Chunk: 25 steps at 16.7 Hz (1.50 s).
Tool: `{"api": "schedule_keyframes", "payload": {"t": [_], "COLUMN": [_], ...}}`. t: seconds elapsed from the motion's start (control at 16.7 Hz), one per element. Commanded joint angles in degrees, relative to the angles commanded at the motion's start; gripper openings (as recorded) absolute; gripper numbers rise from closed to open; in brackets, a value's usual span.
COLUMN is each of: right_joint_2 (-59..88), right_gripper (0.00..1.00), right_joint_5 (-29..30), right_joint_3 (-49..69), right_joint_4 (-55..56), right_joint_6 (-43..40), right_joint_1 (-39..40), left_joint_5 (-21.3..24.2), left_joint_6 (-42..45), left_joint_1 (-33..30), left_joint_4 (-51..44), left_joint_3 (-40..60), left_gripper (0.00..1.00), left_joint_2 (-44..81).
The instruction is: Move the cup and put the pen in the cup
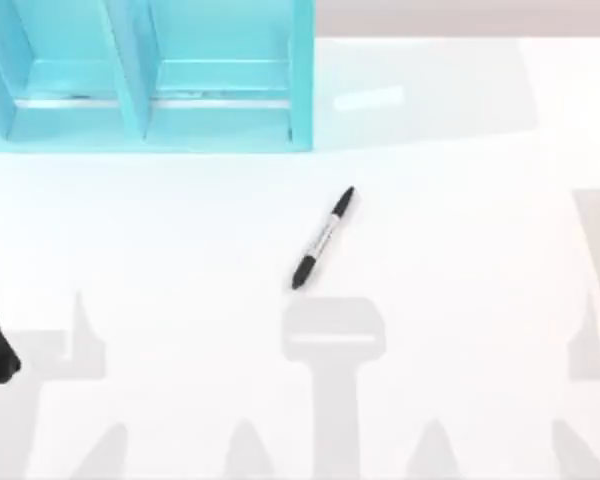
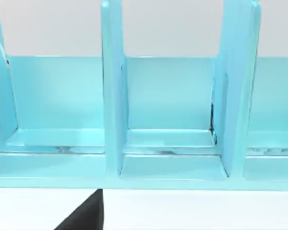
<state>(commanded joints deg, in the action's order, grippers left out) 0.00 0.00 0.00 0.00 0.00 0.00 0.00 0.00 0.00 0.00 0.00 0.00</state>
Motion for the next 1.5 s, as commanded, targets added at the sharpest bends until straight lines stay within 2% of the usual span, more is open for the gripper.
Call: {"api": "schedule_keyframes", "payload": {"t": [0.24,0.48,1.14,1.5], "right_joint_2": [1.8,12.6,72.8,98.3], "right_gripper": [1.00,1.00,1.00,1.00], "right_joint_5": [0.0,0.1,0.2,0.2], "right_joint_3": [1.7,12.3,61.8,84.1], "right_joint_4": [-1.6,-10.3,-50.5,-68.1], "right_joint_6": [-0.6,-4.1,-19.4,-26.0], "right_joint_1": [-0.7,-4.1,-19.6,-26.8], "left_joint_5": [0.0,0.0,0.0,0.0], "left_joint_6": [0.0,0.0,0.0,0.0], "left_joint_1": [0.0,0.0,0.0,0.0], "left_joint_4": [0.0,0.0,0.0,0.0], "left_joint_3": [0.0,0.0,0.0,0.0], "left_gripper": [1.00,1.00,1.00,1.00], "left_joint_2": [0.0,0.0,0.0,0.0]}}
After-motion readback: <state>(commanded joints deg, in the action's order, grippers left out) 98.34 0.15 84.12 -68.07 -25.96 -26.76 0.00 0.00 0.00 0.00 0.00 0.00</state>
